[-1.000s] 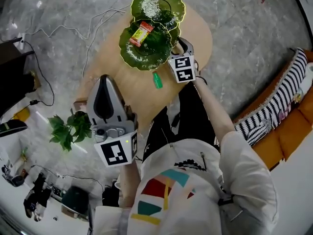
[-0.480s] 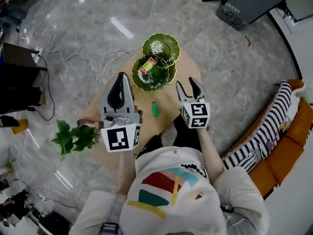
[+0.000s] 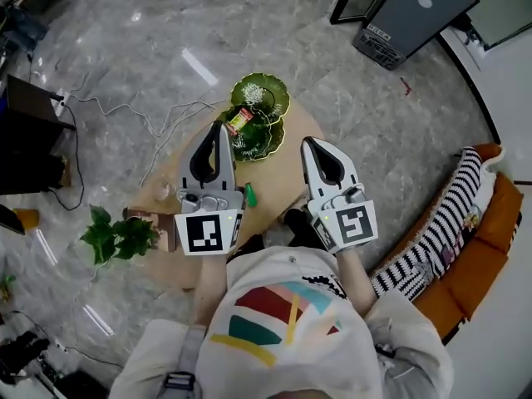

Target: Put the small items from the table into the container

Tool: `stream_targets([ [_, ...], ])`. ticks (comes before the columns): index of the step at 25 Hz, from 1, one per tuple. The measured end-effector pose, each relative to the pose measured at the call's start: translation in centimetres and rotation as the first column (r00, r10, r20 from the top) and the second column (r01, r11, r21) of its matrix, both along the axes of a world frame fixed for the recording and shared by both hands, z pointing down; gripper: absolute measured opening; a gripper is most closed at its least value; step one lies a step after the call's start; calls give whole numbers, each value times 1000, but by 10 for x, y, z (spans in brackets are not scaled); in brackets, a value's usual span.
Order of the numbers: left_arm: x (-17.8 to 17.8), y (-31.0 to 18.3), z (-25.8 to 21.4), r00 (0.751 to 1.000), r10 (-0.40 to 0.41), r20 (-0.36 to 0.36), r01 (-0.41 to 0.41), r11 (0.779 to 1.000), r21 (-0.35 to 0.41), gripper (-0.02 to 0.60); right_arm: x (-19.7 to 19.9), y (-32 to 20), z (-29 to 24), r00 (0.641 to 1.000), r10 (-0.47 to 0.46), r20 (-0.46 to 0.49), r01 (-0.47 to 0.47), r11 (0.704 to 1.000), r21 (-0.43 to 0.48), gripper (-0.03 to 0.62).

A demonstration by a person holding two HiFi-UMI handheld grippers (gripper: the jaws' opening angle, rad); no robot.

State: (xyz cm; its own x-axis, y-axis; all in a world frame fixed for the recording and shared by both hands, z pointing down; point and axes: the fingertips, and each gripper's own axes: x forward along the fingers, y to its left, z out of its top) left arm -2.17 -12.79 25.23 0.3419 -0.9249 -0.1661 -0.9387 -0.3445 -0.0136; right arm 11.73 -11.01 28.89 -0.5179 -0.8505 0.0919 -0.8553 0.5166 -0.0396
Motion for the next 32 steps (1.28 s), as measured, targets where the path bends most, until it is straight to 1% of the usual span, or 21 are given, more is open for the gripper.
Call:
stream_targets([
  [3, -4, 1, -5, 1000, -15, -20, 15, 1000, 10, 9, 2, -3, -21, 998, 40, 37, -42, 998, 45, 12],
  [6, -5, 1, -5, 998, -10, -57, 9, 1000, -4, 8, -2, -3, -30, 999, 28, 43, -31, 998, 61, 12],
  [9, -2, 2, -11, 999, -1, -44, 1, 1000, 13, 9, -7, -4, -30, 999, 23, 35, -25, 998, 63, 12],
  [12, -2, 1, -9, 1000, -7, -29, 7, 1000, 6, 8, -13, -4, -29, 999, 15, 34, -17, 998, 58, 12],
  [16, -9, 6, -6, 997, 11, -71, -10, 1000, 10, 8, -19, -3, -26, 1000, 7, 29, -8, 998, 57, 12],
  [20, -15, 8, -10, 1000, -21, -4, 21, 999, 43, 8, -24, -1, -20, 999, 4, 41, -5, 999, 41, 12],
  [22, -19, 10, -5, 1000, -22, -2, 22, 999, 31, 8, -29, 0, -12, 999, 0, 36, -1, 1000, 17, 12],
  [24, -25, 11, 4, 1000, -28, -4, 28, 1000, 3, 8, -36, 0, 4, 1000, -3, 16, 3, 999, -32, 12],
  [25, -28, 11, 9, 999, -34, -2, 34, 999, -11, 8, -39, 0, 17, 1000, -8, 7, 8, 997, -72, 12],
  [26, -32, 12, 14, 999, -40, -3, 39, 999, -25, 8, -44, 2, 33, 1000, -22, 7, 23, 992, -128, 14],
  [27, -36, 13, 20, 999, -45, -13, 44, 998, -39, 8, -51, 4, 53, 999, -45, 24, 48, 979, -199, 14],
  [28, -41, 13, 26, 998, -50, -30, 48, 997, -52, 8, -58, 5, 77, 996, -65, 60, 79, 958, -277, 26],
  [29, -46, 12, 33, 997, -56, -45, 53, 997, -63, 9, -64, 4, 105, 992, -69, 106, 102, 930, -353, 97],
  [30, -50, 9, 41, 997, -64, -46, 60, 996, -73, 8, -69, 3, 133, 988, -56, 143, 112, 900, -421, 229],
  [31, -53, 8, 49, 997, -70, -33, 67, 994, -86, 9, -72, 3, 163, 987, -37, 157, 110, 868, -484, 256],
  [32, -55, 9, 58, 997, -75, -9, 73, 992, -105, 9, -74, 7, 192, 989, -24, 146, 101, 834, -543, 258],
])
